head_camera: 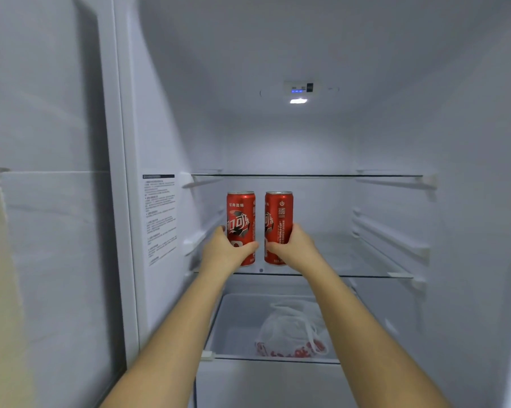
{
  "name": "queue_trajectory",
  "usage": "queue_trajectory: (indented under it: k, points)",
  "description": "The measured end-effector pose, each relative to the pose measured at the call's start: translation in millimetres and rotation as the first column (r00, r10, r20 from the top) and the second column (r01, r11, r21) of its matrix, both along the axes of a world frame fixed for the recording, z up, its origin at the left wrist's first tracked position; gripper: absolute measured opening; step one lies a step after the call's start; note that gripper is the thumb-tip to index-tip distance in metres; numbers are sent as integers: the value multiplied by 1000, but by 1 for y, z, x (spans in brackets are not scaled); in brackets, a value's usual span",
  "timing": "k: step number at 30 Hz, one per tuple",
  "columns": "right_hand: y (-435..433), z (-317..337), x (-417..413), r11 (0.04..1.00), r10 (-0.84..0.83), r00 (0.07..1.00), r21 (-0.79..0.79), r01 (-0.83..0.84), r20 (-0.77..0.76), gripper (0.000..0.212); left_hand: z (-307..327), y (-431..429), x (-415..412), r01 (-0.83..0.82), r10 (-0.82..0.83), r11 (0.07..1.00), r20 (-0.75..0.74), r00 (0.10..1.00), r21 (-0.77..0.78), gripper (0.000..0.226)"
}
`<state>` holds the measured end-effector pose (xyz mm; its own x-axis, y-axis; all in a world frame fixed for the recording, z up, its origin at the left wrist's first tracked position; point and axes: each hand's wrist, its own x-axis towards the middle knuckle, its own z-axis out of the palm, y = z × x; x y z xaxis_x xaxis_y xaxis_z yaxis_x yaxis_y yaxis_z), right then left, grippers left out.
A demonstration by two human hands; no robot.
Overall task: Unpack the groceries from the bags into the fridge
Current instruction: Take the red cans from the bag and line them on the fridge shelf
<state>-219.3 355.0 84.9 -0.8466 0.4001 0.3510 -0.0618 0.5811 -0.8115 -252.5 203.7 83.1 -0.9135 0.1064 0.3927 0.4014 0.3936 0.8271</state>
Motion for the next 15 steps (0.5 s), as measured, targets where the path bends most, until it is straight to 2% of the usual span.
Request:
queue_trajectory:
  k: [5, 10, 15]
  points:
    - [5, 1, -13, 999, 25, 999, 41, -26, 43, 56, -2, 3, -10, -17, 16, 999, -19, 1000, -43, 57]
    - [7, 9, -40, 993, 69, 993, 88, -78, 94, 45, 9, 20, -37, -52, 52, 987, -8, 999, -150, 41]
    - [21, 14, -81, 997, -29, 988, 79, 18, 148, 61, 14, 37, -76, -141, 151, 951, 15, 988, -274, 26]
